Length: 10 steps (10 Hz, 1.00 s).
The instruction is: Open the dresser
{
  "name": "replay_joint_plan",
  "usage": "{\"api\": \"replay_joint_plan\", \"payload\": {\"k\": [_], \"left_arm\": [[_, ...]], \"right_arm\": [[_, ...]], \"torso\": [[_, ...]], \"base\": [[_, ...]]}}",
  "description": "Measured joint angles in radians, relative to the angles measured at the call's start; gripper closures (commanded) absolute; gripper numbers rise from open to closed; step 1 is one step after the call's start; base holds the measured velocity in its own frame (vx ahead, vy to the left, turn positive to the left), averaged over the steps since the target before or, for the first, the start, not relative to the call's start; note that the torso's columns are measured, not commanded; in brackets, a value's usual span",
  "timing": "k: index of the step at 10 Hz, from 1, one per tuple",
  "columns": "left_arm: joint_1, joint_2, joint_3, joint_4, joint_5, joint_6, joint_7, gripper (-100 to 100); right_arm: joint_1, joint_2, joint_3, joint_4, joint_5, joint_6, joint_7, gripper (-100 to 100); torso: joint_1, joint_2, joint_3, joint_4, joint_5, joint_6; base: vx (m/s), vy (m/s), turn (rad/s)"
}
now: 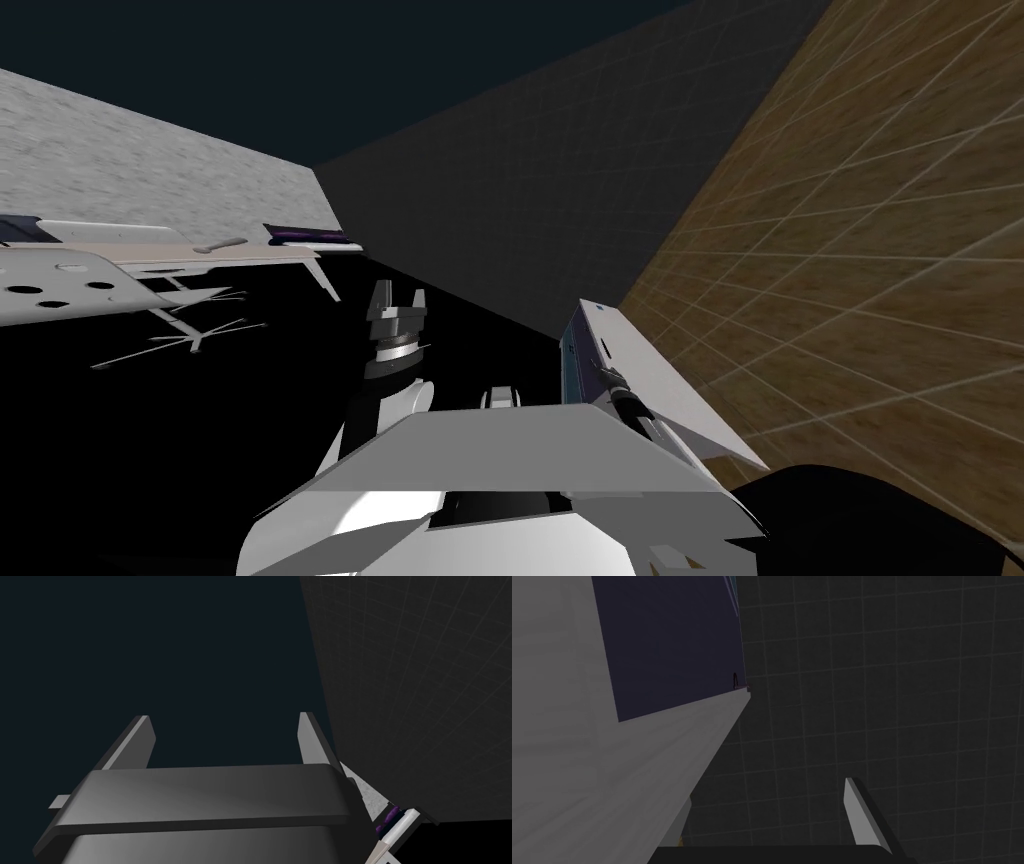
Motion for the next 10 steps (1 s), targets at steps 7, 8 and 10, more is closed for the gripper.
{"api": "replay_joint_plan", "payload": {"k": [7,8,10], "left_arm": [[0.000,0.000,0.000,0.000,0.000,0.000,0.000,0],[0.000,0.000,0.000,0.000,0.000,0.000,0.000,0],[0.000,0.000,0.000,0.000,0.000,0.000,0.000,0]], "right_arm": [[0.021,-0.040,-0.021,0.109,0.088,0.057,0.043,-100],[0.019,-0.038,-0.022,0.118,0.091,0.058,0.044,-100],[0.017,-0.036,-0.026,0.124,0.093,0.049,0.046,-100]], "torso": [[-0.029,-0.008,0.000,0.000,-0.014,-0.008],[-0.031,-0.007,0.001,0.000,-0.015,-0.007],[-0.032,-0.004,0.002,0.001,-0.016,-0.005]], "base": [[0.030,0.023,0.147],[-0.009,0.002,-0.017],[-0.006,-0.002,0.006]]}}
